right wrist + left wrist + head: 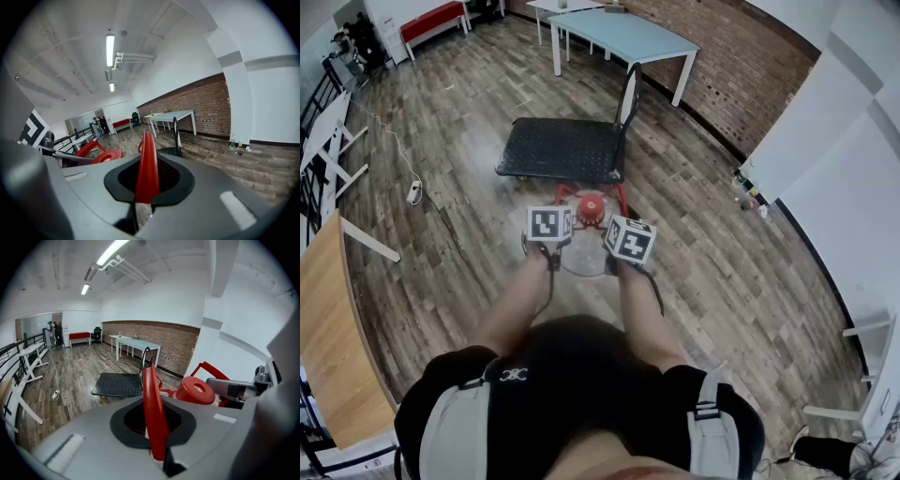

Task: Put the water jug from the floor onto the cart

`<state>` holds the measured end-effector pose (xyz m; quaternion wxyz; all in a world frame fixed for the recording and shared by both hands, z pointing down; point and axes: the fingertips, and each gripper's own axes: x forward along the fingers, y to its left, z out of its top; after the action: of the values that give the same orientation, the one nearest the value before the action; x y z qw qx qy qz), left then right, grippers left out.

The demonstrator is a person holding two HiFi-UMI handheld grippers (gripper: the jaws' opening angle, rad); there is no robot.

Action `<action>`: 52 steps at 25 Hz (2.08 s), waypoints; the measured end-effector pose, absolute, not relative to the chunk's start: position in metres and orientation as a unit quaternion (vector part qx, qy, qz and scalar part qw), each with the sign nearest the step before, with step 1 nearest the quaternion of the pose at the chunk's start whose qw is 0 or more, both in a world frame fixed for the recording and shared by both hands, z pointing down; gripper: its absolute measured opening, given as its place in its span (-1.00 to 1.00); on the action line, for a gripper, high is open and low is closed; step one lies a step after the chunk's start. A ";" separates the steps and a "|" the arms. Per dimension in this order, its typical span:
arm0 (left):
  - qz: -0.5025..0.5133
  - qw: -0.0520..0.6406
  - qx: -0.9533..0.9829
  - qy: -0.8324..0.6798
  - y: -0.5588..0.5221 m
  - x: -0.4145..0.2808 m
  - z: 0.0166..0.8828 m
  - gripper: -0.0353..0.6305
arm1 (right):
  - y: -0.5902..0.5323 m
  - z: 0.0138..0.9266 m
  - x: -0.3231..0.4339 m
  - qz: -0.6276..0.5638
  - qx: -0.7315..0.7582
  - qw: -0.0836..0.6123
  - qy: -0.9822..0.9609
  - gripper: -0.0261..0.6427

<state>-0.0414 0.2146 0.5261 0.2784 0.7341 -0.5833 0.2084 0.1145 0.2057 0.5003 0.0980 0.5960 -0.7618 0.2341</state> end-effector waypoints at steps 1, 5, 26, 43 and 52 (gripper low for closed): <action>0.209 0.278 0.734 -0.584 0.213 -0.042 0.525 -0.89 | 0.204 0.499 0.114 0.233 0.596 0.098 -0.762 -0.78; 0.211 0.279 0.730 -0.587 0.210 -0.048 0.524 -0.89 | 0.201 0.498 0.110 0.235 0.596 0.095 -0.762 -0.77; 0.209 0.270 0.748 -0.569 0.223 -0.099 0.530 -0.89 | 0.221 0.499 0.056 0.227 0.615 0.096 -0.749 -0.75; 0.223 0.270 0.753 -0.556 0.226 -0.142 0.552 -0.89 | 0.225 0.521 0.009 0.237 0.610 0.110 -0.748 -0.74; 0.223 0.268 0.742 -0.572 0.187 -0.154 0.556 -0.89 | 0.181 0.528 -0.004 0.237 0.594 0.110 -0.760 -0.74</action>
<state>-0.1537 0.1869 0.5556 0.2677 0.7423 -0.5723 0.2231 -0.0041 0.1810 0.5284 0.1101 0.5945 -0.7605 0.2369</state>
